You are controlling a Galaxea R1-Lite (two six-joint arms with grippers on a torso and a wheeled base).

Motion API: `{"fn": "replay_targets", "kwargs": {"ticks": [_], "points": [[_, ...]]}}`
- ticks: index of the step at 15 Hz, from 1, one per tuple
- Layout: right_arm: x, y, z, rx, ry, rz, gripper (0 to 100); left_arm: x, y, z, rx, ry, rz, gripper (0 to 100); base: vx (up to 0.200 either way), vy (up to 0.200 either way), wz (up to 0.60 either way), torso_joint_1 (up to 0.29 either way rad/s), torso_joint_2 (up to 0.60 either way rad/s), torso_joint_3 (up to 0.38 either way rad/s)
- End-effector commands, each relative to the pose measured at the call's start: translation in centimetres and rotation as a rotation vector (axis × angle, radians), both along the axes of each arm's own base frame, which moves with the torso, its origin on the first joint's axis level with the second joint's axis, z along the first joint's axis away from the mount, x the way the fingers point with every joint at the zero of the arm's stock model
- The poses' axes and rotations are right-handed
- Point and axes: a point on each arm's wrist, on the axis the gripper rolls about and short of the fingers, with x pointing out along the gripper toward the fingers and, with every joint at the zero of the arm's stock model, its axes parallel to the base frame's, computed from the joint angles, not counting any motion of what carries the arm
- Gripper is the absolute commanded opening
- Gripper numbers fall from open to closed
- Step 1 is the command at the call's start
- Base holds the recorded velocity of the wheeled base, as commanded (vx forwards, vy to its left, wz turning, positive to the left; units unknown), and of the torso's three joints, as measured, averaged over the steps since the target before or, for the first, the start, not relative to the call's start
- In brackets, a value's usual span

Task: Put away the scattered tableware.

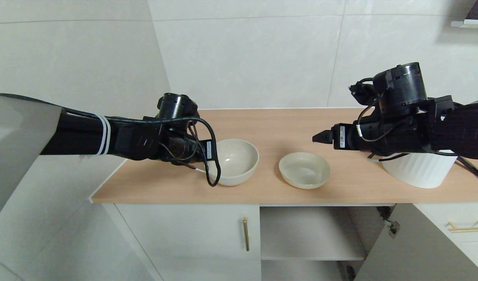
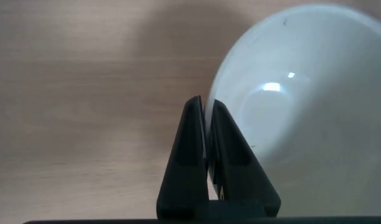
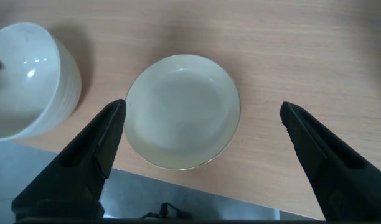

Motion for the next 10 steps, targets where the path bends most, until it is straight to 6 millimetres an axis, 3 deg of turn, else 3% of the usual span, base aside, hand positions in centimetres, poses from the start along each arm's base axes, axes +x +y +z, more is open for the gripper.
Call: {"fn": "replay_targets", "kwargs": {"ticks": [1, 5, 7, 10], "points": [[0.3, 0.2, -0.7, -0.015, 0.026, 0.000, 100, -1.4, 0.5, 2.6, -0.030, -0.053, 0.008, 0, 0.000, 0.000, 0.00, 0.000, 0.00, 0.000], [2.5, 1.1, -4.0, -0.085, 0.116, -0.034, 100, -4.1, 1.5, 5.8, -0.056, -0.121, 0.004, 0, 0.000, 0.000, 0.00, 0.000, 0.00, 0.000], [4.2, 1.2, -6.0, -0.144, 0.149, -0.099, 100, -4.8, 1.8, 6.6, -0.063, -0.140, 0.004, 0, 0.000, 0.000, 0.00, 0.000, 0.00, 0.000], [5.4, 0.9, -7.4, -0.159, 0.178, -0.120, 100, -4.7, 1.8, 6.6, -0.063, -0.139, 0.004, 0, 0.000, 0.000, 0.00, 0.000, 0.00, 0.000]]}}
